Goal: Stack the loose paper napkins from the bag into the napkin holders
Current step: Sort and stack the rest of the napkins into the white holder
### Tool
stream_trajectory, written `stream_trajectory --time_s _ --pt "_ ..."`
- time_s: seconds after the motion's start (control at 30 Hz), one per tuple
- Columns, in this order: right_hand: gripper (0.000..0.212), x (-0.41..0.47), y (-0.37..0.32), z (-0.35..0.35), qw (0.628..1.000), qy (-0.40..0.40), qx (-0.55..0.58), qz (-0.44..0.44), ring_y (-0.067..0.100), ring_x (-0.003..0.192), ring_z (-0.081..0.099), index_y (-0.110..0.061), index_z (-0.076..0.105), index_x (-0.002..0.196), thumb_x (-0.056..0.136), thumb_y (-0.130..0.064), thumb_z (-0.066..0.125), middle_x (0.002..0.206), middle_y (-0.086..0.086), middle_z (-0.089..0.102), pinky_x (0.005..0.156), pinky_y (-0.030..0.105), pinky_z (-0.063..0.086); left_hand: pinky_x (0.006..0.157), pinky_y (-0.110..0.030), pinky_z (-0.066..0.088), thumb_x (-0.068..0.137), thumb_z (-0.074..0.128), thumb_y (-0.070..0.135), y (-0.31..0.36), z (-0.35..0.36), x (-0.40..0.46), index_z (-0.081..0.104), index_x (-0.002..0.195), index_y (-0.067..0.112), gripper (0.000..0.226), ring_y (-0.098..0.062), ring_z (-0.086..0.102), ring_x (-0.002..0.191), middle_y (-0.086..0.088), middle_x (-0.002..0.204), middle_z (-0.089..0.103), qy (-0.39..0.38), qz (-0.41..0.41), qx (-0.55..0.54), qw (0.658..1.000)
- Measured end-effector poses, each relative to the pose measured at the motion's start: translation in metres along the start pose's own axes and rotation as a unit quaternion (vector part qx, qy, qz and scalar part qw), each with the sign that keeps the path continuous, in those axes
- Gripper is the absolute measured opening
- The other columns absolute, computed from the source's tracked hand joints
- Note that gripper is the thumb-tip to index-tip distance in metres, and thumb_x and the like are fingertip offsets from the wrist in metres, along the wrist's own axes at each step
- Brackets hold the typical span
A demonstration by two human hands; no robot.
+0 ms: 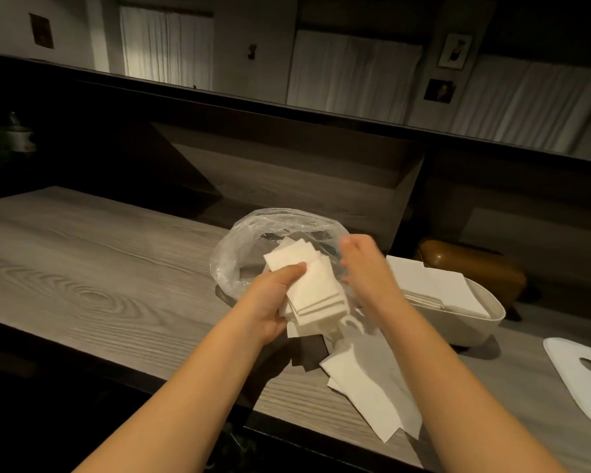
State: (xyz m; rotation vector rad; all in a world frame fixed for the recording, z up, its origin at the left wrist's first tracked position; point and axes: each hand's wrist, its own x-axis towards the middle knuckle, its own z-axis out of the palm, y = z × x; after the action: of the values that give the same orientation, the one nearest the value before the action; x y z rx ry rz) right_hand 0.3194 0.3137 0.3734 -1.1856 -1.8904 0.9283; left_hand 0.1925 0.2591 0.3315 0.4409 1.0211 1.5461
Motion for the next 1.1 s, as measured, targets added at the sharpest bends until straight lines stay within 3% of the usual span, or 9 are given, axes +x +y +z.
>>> stream_trajectory --time_s 0.1,0.2,0.27,0.37,0.47,0.7,0.83,1.0,1.1 --pt "0.02 -0.01 0.015 -0.039 0.978 -0.022 -0.206 0.034 0.021 0.076 0.058 -0.012 0.057 0.088 0.1 -0.024 0.047 0.084 0.004 0.06 0.075 0.036 0.053 0.062 -0.046 0.057 0.093 0.064 0.011 -0.001 -0.006 0.005 0.056 0.121 0.007 0.029 -0.032 0.072 0.084 -0.018 0.098 0.073 0.034 -0.006 -0.066 0.997" --pt "0.019 -0.026 0.029 -0.053 0.897 -0.152 -0.395 0.128 0.011 0.067 0.054 -0.016 0.056 0.088 0.097 -0.033 0.055 0.076 -0.001 0.056 0.064 0.023 0.047 0.062 -0.046 0.057 0.094 0.064 0.013 -0.004 -0.005 0.007 0.056 0.124 0.009 0.031 -0.031 0.071 0.085 -0.016 0.099 0.072 0.046 0.009 -0.071 0.996" --pt "0.029 -0.033 0.037 -0.05 0.871 -0.188 -0.428 0.153 0.01 0.072 0.055 -0.017 0.059 0.093 0.093 -0.046 0.059 0.078 -0.003 0.058 0.065 0.021 0.045 0.058 -0.042 0.057 0.094 0.065 0.015 -0.009 0.0 0.006 0.057 0.125 0.009 0.033 -0.028 0.072 0.081 -0.014 0.098 0.073 0.046 0.012 -0.059 0.997" --pt "0.036 -0.034 0.046 -0.045 0.879 -0.19 -0.41 0.152 0.011 0.075 0.057 -0.017 0.058 0.09 0.086 -0.053 0.065 0.08 -0.003 0.059 0.067 0.023 0.045 0.053 -0.036 0.056 0.094 0.064 0.016 -0.014 0.003 0.002 0.059 0.123 0.009 0.03 -0.022 0.074 0.071 -0.009 0.088 0.075 0.042 0.017 -0.033 0.998" --pt "0.03 -0.031 0.051 -0.044 0.904 -0.196 -0.349 0.151 0.012 0.073 0.057 -0.015 0.06 0.088 0.082 -0.042 0.071 0.081 -0.001 0.06 0.061 0.022 0.043 0.053 -0.033 0.054 0.095 0.064 0.019 -0.016 0.003 0.001 0.059 0.12 0.011 0.027 -0.02 0.073 0.069 -0.006 0.085 0.075 0.053 0.032 -0.011 0.998" --pt "0.038 -0.02 0.044 -0.029 0.917 -0.2 -0.335 0.082 0.02 0.094 0.062 -0.013 0.058 0.116 0.082 -0.025 0.07 0.107 0.005 0.063 0.076 0.03 0.054 0.061 -0.038 0.053 0.095 0.064 0.019 -0.015 -0.004 -0.003 0.059 0.104 0.015 0.011 -0.023 0.07 0.08 -0.008 0.092 0.072 0.077 0.055 -0.014 0.995" --pt "0.049 -0.006 0.044 -0.024 0.919 -0.201 -0.331 0.072 0.022 0.096 0.062 -0.009 0.058 0.128 0.082 -0.019 0.073 0.117 0.007 0.064 0.082 0.032 0.054 0.061 -0.038 0.056 0.095 0.064 0.018 -0.013 -0.008 -0.004 0.059 0.112 0.013 0.019 -0.023 0.071 0.078 -0.008 0.093 0.073 0.087 0.059 -0.023 0.994" --pt "0.019 -0.004 0.047 -0.025 0.94 -0.161 -0.3 0.039 0.022 0.084 0.065 -0.011 0.071 0.103 0.084 -0.016 0.071 0.096 0.008 0.068 0.073 0.03 0.056 0.074 -0.045 0.058 0.095 0.064 0.018 -0.003 -0.021 -0.003 0.056 0.122 0.012 0.029 -0.029 0.071 0.093 -0.012 0.106 0.072 0.099 0.072 -0.055 0.991" --pt "0.012 -0.007 0.041 -0.037 0.987 -0.081 -0.134 0.025 0.012 0.085 0.061 -0.017 0.066 0.1 0.088 -0.019 0.069 0.096 -0.001 0.065 0.065 0.022 0.05 0.076 -0.044 0.057 0.097 0.06 0.018 0.002 -0.027 -0.003 0.053 0.126 0.013 0.03 -0.028 0.069 0.094 -0.011 0.108 0.07 0.107 0.085 -0.055 0.989"
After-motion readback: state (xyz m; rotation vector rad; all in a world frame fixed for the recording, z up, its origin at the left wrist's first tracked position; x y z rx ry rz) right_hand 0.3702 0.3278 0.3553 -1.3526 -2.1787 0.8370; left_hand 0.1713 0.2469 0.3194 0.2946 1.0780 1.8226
